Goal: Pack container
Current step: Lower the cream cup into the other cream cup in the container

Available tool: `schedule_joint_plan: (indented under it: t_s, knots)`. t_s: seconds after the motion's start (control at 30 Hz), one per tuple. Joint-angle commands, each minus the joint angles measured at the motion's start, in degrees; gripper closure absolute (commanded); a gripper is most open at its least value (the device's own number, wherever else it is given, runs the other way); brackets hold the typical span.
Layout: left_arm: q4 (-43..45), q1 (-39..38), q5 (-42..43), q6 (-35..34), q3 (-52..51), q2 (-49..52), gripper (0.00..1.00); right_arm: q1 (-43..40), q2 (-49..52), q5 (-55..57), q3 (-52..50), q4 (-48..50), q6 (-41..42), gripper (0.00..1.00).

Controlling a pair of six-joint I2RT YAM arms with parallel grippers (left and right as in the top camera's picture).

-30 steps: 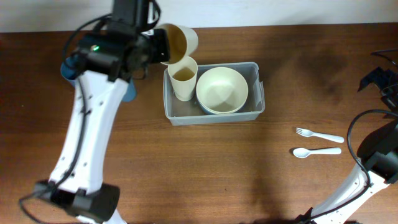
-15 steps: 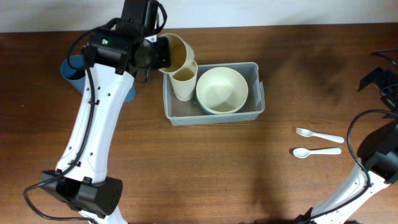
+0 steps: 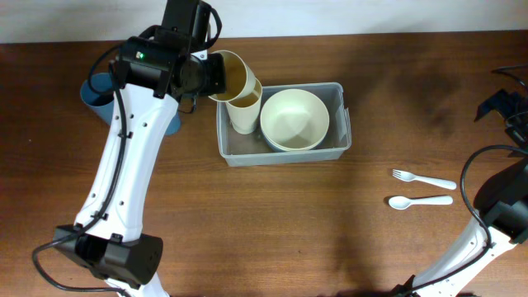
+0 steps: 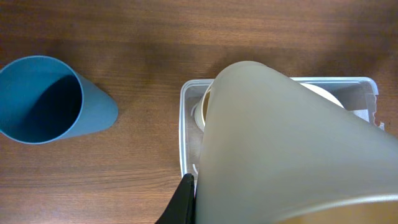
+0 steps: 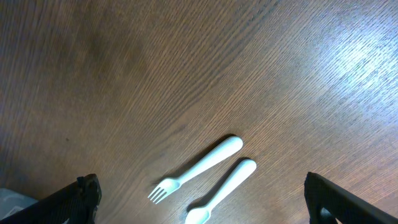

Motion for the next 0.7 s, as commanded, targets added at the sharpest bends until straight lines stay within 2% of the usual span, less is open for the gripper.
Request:
schedule_joint_plan:
  t_s: [0.0, 0.4, 0.57, 0.67]
  knots:
    - [-0.1, 0.1, -0.5, 0.9, 0.3, 1.4, 0.98, 0.2, -2.1, 0.1, -0.4, 0.0, 0.7, 0.01]
    - [-0.1, 0.1, -0.6, 0.9, 0.3, 1.7, 0.97, 0.2, -2.1, 0.1, -0.4, 0.0, 0.7, 0.01]
    - [-0.1, 0.1, -0.7, 1.0, 0.3, 1.7, 0.86, 0.2, -2.1, 0.1, -0.4, 0.0, 0.7, 0.01]
    - [0.0, 0.1, -0.7, 1.0, 0.3, 1.7, 0.85, 0.2, -2.1, 0.1, -0.4, 0.0, 0.7, 0.01]
